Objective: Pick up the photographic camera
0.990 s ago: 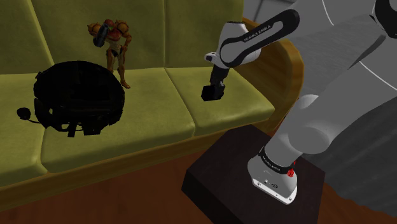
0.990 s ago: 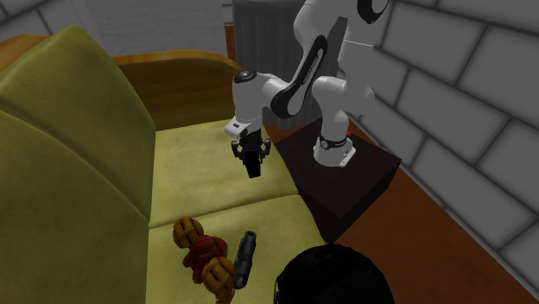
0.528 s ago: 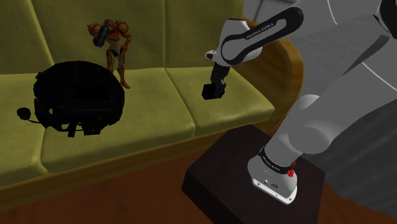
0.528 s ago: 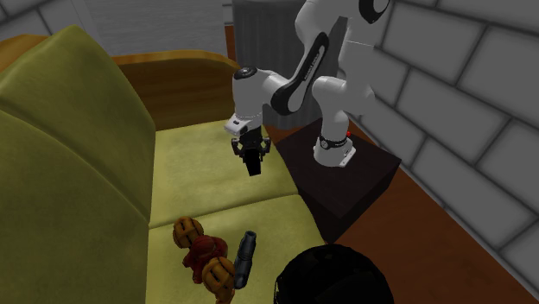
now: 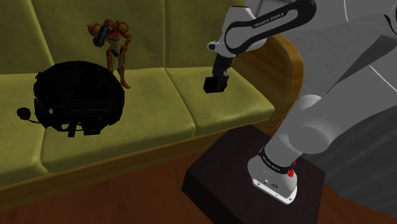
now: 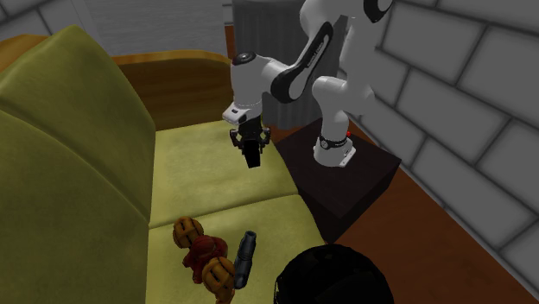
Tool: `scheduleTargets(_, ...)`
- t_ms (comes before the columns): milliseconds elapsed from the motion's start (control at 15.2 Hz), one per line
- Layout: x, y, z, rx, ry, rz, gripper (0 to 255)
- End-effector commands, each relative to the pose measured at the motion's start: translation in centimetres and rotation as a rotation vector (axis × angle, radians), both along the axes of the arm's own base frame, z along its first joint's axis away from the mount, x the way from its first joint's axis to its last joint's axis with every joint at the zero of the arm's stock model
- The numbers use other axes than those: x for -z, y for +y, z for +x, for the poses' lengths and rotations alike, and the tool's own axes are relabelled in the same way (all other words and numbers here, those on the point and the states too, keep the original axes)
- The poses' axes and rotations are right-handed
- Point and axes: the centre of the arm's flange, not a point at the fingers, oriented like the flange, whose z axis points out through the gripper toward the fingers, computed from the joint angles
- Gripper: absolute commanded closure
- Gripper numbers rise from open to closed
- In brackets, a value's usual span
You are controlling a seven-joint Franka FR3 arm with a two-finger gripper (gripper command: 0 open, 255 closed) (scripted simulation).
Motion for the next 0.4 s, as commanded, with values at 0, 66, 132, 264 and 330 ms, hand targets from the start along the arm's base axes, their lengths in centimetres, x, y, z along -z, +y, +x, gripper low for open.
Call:
scheduleTargets(0,-1.1,0.0,0.0,0.000,0.000,0.000,255)
scheduleTargets(66,-1.7,0.0,0.0,0.000,0.000,0.000,255)
scheduleTargets(132,-2.2,0.0,0.0,0.000,0.000,0.000,255)
scheduleTargets(264,-2.8,0.0,0.0,0.000,0.000,0.000,255)
scheduleTargets(330,-2.8,0.0,0.0,0.000,0.000,0.000,255)
